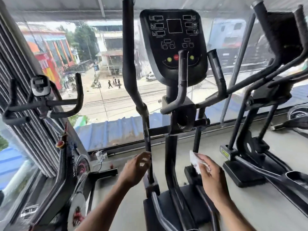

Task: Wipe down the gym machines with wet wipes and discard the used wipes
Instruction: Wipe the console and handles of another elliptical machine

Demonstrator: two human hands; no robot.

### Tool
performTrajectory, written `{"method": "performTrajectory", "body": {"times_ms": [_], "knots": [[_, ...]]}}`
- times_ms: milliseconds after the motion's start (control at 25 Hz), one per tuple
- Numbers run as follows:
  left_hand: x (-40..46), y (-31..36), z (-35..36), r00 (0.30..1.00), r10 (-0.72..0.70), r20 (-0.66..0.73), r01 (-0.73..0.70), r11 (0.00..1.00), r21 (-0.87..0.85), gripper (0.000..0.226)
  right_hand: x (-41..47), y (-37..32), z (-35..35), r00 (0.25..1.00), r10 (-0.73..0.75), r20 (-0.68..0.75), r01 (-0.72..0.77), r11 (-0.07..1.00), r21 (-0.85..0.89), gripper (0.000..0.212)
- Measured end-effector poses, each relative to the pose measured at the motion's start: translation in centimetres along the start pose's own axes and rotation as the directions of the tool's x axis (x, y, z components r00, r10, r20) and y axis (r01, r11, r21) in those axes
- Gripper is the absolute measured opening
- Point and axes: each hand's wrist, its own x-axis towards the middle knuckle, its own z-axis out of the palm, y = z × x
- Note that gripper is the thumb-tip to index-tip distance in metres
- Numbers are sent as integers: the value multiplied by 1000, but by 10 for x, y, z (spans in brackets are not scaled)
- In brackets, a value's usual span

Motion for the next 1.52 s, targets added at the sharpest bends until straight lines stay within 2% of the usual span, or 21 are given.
{"method": "performTrajectory", "body": {"times_ms": [120,240,360,440,560,640,760,920,1160,1280,1360,1440,1520], "knots": [[60,-4,-1,992,125,-4,-125,992,0,31,60,-3,5,974,-219,-60,216,975,-58,55],[115,4,-6,979,204,-18,-205,978,-43,31,132,-23,3,866,-493,-77,468,857,-216,47],[172,14,-9,952,305,-6,-305,951,-56,29,195,-49,11,754,-654,-66,594,722,-355,41],[210,25,-13,932,361,-36,-363,930,-59,31,234,-52,22,697,-717,-15,645,635,-425,42],[253,38,-16,911,397,-110,-403,915,-37,37,266,-34,37,656,-739,152,687,502,-525,42],[278,45,-15,904,410,-124,-414,910,-11,40,277,-18,39,622,-748,230,703,405,-585,50],[306,55,-11,871,460,-171,-464,886,22,41,281,-8,39,588,-763,268,720,342,-603,58],[340,71,-8,799,530,-284,-491,848,200,43,279,2,38,513,-781,357,785,258,-563,49],[399,96,-10,814,535,-225,-349,761,547,60,274,31,39,477,-772,421,859,308,-408,55],[423,114,-19,811,543,-219,-314,719,620,67,268,29,33,529,-766,367,847,450,-282,48],[435,121,-21,808,537,-241,-276,708,650,67,280,17,36,568,-775,276,819,501,-279,49],[442,121,-17,780,572,-254,-252,658,710,63,296,10,46,575,-789,217,808,506,-304,47],[448,110,-11,709,652,-269,-252,590,767,57,301,22,60,543,-815,202,821,466,-330,45]]}}
